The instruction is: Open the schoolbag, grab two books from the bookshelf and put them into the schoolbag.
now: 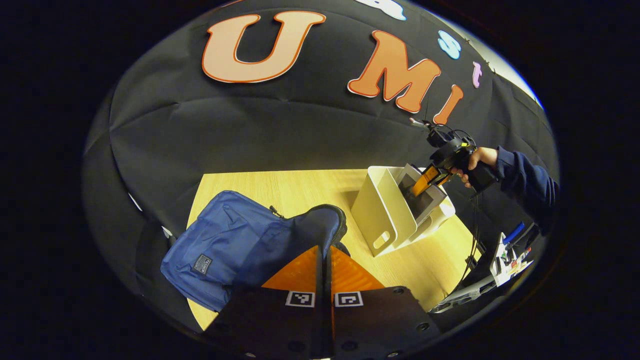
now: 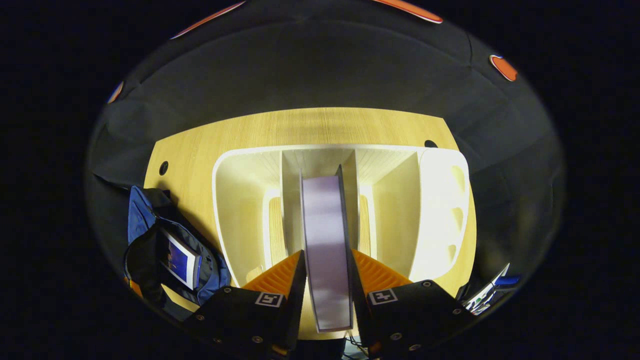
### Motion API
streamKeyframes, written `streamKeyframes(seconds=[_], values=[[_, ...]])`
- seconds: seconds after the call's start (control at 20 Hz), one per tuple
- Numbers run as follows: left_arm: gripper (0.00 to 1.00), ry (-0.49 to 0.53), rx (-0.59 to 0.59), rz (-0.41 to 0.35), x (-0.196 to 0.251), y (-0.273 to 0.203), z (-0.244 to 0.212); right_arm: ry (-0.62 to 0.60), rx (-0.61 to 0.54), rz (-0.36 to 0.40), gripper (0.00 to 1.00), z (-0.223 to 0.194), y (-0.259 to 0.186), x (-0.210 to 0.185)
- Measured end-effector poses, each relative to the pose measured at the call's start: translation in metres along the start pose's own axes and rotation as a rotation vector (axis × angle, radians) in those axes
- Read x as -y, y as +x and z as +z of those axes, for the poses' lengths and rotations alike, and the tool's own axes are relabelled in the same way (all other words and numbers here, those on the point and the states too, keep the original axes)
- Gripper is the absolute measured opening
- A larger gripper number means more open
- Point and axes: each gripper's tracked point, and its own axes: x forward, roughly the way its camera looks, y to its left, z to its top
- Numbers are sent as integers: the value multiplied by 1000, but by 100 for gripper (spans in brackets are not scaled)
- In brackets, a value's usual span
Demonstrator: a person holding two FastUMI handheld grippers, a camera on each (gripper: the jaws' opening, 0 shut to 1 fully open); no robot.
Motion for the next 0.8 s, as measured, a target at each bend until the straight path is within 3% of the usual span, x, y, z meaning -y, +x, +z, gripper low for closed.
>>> streamKeyframes(seconds=[0.3, 0.35, 0.4, 0.45, 0.8], values=[[0, -16, 2, -6, 1, -1, -5, -30, -38, 22, 37, -7, -15, -8], [0, -19, 3, -6, 1, -1, -5, -28, -35, 37, 29, -6, -23, -10], [0, -22, 2, -10, 1, -1, -6, -33, -24, 46, 28, -3, -34, -8], [0, -22, 4, -10, 1, 0, -6, -35, -6, 48, 36, 2, -47, -4], [0, -11, -1, -17, 3, -1, -8, -32, 121, 75, 36, 21, -142, 20]])
